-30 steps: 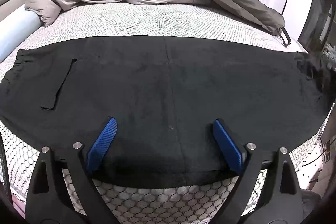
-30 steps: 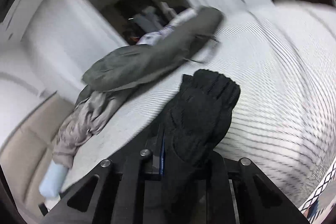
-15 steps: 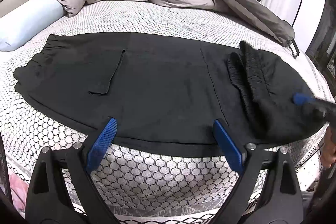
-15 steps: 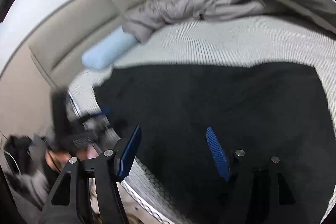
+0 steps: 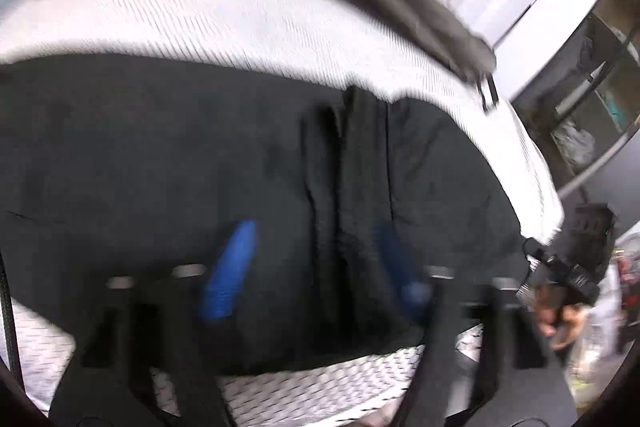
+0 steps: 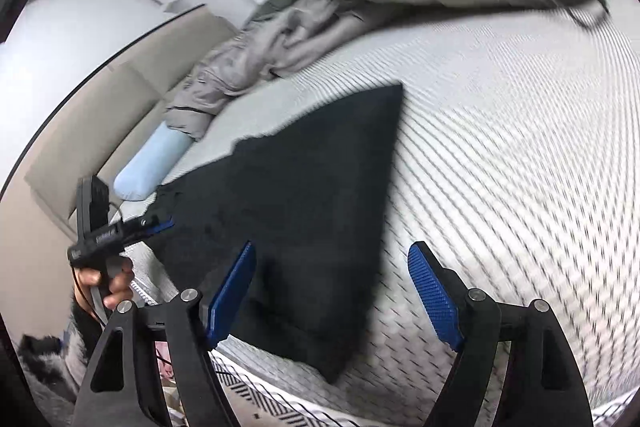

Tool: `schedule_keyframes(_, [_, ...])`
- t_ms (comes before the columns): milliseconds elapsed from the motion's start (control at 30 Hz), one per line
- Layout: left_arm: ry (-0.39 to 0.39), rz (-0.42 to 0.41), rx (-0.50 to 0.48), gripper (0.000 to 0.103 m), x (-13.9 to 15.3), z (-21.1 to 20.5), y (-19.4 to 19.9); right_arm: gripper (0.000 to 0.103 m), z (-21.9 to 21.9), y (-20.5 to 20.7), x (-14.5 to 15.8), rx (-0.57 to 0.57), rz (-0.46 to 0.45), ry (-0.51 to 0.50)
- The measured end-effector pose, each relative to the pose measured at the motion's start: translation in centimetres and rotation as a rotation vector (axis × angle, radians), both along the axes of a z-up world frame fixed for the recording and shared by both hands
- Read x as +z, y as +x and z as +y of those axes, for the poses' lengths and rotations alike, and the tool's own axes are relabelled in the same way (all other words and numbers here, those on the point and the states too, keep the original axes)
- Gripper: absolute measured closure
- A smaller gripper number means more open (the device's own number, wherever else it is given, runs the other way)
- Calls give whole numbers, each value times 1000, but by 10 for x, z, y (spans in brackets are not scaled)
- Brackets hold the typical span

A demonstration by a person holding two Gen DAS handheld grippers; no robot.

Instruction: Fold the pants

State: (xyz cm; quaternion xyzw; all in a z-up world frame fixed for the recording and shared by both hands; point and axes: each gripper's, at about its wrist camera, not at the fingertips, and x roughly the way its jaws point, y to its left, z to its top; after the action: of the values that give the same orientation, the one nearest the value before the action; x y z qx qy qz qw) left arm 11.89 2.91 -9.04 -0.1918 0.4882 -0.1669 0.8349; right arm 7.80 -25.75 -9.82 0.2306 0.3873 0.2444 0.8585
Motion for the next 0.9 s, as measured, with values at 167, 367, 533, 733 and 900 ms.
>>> schedule_keyframes(167, [-103,59,-30,56,-15,-3,19,23,-4,-11,-15,43,-9,31])
schedule_keyframes(367, [-152,70,-56,48,-22,-16,34,24,8,-11,-17,58,-20,58])
schedule_keyframes(533, [-92,-27,-3,93,-14,-29,37,24,16,-14,-20,56,-34,-28])
schedule_keyframes(733, [11,-203,111,97,30,-9,26,25,15,-6,-14,20,-41,-29])
schedule_keyframes(900, [167,-94,155,79,0,17,39,27,17,4,-16,-30,-11,-29])
